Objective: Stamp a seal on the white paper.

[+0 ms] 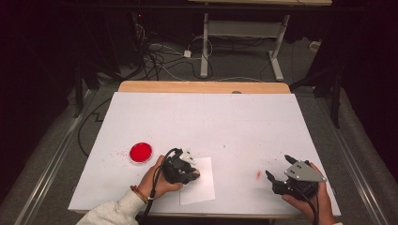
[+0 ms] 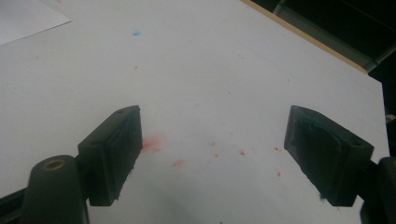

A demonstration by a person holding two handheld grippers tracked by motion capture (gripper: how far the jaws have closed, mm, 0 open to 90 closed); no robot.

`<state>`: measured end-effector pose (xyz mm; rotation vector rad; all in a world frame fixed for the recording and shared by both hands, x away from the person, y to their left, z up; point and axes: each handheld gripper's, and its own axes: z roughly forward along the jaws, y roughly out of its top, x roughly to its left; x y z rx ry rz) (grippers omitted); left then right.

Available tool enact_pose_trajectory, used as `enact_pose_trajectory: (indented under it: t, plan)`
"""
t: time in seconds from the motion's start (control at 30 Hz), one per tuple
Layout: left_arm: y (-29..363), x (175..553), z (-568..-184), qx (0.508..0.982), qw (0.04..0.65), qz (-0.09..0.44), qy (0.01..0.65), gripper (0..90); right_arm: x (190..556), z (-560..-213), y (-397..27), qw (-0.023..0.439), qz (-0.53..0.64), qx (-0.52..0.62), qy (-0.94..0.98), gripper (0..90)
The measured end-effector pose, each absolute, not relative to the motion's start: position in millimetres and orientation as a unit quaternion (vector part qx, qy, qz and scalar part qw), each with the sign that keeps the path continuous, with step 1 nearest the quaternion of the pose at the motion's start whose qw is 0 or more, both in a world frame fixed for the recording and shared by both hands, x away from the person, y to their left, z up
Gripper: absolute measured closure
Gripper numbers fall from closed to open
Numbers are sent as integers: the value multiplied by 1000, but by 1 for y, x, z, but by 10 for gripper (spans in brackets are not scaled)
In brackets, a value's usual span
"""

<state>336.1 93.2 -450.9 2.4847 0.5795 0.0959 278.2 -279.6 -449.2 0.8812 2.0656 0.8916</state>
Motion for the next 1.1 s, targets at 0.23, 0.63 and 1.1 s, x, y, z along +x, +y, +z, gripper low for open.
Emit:
enact_pose_trajectory:
  t: [0.23, 0.63, 1.1]
  plan:
    - [103, 332, -436, 922, 315, 52, 220, 737, 277, -448, -280, 355, 349, 342, 797, 197]
    - [116, 328, -424, 914, 331, 78, 221, 737, 276, -446, -279, 361, 352, 340, 794, 198]
    - [135, 327, -423, 907, 330, 100, 242, 737, 283, -446, -275, 361, 347, 335, 798, 205]
